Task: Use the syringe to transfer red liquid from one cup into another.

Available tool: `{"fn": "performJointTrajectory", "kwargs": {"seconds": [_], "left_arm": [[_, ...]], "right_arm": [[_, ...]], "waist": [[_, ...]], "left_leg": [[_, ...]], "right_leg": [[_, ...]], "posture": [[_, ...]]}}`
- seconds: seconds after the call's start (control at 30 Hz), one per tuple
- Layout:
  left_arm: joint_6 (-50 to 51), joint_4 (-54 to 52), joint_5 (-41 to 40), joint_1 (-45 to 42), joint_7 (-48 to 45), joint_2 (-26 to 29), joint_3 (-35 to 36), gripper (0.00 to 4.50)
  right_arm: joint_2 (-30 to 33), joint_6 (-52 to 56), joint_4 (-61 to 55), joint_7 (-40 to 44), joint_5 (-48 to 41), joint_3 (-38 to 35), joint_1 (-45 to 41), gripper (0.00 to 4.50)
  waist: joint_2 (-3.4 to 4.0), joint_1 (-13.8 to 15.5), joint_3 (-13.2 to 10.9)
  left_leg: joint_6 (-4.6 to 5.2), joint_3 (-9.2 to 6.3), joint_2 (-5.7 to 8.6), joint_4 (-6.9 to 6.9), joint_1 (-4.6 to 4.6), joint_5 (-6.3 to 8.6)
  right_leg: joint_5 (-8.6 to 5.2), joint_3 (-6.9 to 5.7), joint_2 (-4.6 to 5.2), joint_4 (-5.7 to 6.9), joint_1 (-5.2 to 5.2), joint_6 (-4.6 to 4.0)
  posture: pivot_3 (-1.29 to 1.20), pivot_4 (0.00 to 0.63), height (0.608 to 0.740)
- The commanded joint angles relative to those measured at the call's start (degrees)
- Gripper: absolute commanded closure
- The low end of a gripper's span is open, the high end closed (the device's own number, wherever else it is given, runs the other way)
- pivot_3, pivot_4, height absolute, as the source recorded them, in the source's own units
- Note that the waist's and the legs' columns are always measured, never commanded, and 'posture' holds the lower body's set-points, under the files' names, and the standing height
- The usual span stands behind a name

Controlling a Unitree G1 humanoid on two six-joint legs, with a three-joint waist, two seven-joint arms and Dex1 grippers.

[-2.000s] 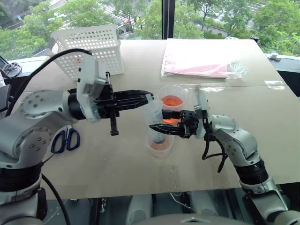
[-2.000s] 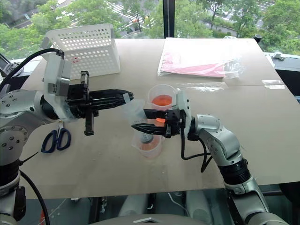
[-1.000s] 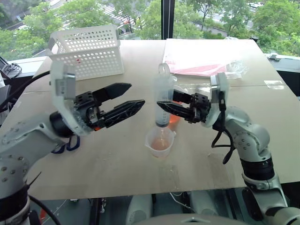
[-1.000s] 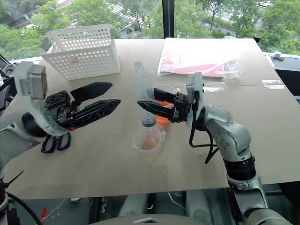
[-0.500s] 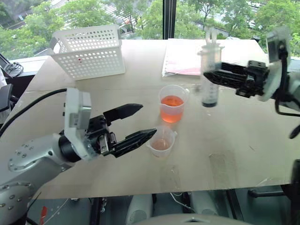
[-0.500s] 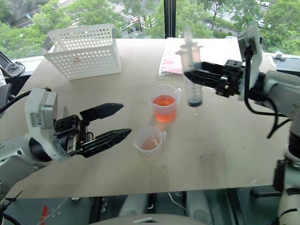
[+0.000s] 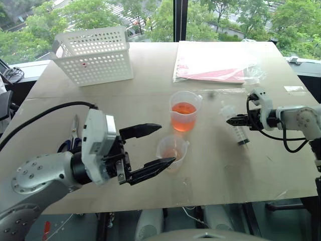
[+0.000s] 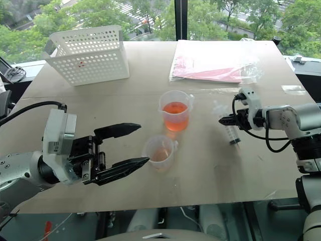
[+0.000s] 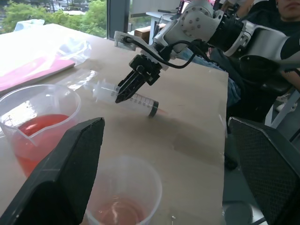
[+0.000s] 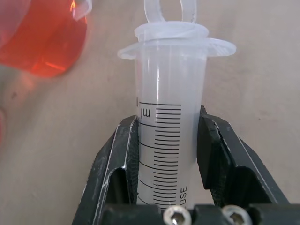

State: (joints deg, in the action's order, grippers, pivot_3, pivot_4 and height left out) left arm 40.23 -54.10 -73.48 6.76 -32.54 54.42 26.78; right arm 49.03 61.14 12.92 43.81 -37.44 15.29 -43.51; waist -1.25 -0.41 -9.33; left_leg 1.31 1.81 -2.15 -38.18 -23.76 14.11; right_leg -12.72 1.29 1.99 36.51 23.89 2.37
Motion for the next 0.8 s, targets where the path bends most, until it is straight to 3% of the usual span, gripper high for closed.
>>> {"fn": "performJointTrajectory", "kwargs": {"seconds": [0.03, 0.07, 0.2, 0.3, 0.4, 0.6, 0.7, 0.8], "left_arm": [[-2.1, -2.41, 2.06, 2.14, -1.7, 0.11, 1.67, 0.17], [-2.37, -2.48, 2.34, 2.55, -1.86, 0.09, 1.68, 0.17], [-3.49, -1.43, 3.99, 2.46, -2.53, 0.08, 0.76, 0.06], [-4.08, 0.21, 4.76, 2.56, -2.35, -1.12, -0.32, 0.06], [-4.64, 3.35, 5.33, 0.65, 1.86, -3.75, -1.1, 0.06], [-4.43, 8.03, 7.42, -2.92, 14.37, -8.48, 0.28, 0.06], [-3.62, 8.69, 9.16, 1.57, 16.91, -9.45, 3.38, 0.06], [-2.98, 9.1, 11.32, 8.67, 12.46, -8.26, 7.12, 0.06]], "right_arm": [[1.34, -6.34, 4.66, 6.77, 8.89, 5.13, -0.61, 3.2], [0.97, -7.67, 5.69, 7.8, 10.27, 5.59, -1.07, 3.2], [0.15, -11.56, 6.66, 12.68, 13.7, 6.1, -1.61, 1.23], [1.66, -15.24, 4.48, 13.77, 16.49, 4.75, 0.48, 0.04], [3.69, -17.35, -2.09, 13.24, 15.79, -0.63, 5.07, 0.04], [1.72, -23.27, -20.28, 13.95, 4.65, -22.08, 20.29, 0.04], [-2.3, -22.41, -28.7, 10.24, -1.35, -31.54, 28.2, 0.04], [-3.16, -25.48, -37.43, 10.95, -1.41, -36.61, 38.77, 0.04]], "waist": [[-0.04, 0.01, 0.02], [-0.08, 0.01, 0.05], [-0.06, 0.39, 0.03], [-0.01, 0.08, 0.01], [0.06, 0.44, -0.03], [0.09, 1.01, -0.05], [0.03, 0.99, -0.02], [0.05, 1.13, -0.03]], "left_leg": [[0.01, 0.01, 0.0, 0.0, 0.01, 0.01], [0.03, 0.01, 0.0, -0.02, 0.03, 0.02], [0.05, -0.09, 0.01, -0.1, 0.04, 0.03], [0.05, -0.02, 0.01, -0.09, 0.08, 0.02], [0.04, -0.11, 0.01, -0.03, 0.05, 0.02], [0.04, -0.16, 0.01, 0.0, 0.02, 0.02], [0.04, -0.17, -0.02, 0.0, 0.05, 0.03], [0.04, -0.14, -0.05, 0.0, 0.05, 0.03]], "right_leg": [[0.0, 0.01, 0.01, -0.03, -0.04, 0.0], [0.0, 0.01, 0.02, -0.06, -0.08, 0.01], [0.01, 0.01, 0.02, -0.05, -0.15, 0.01], [0.01, 0.07, 0.0, 0.0, -0.13, 0.02], [0.0, 0.0, -0.03, 0.02, -0.09, 0.01], [0.12, 0.02, -0.08, 0.04, -0.09, 0.23], [0.13, 0.07, -0.08, 0.02, -0.11, 0.24], [0.11, 0.04, -0.08, 0.03, -0.12, 0.21]], "posture": [[0.0, 0.15, 0.74], [0.0, 0.15, 0.74], [0.0, 0.15, 0.74], [0.0, 0.15, 0.74], [0.0, 0.15, 0.74], [0.0, 0.15, 0.74], [0.0, 0.15, 0.74], [0.0, 0.15, 0.74]]}}
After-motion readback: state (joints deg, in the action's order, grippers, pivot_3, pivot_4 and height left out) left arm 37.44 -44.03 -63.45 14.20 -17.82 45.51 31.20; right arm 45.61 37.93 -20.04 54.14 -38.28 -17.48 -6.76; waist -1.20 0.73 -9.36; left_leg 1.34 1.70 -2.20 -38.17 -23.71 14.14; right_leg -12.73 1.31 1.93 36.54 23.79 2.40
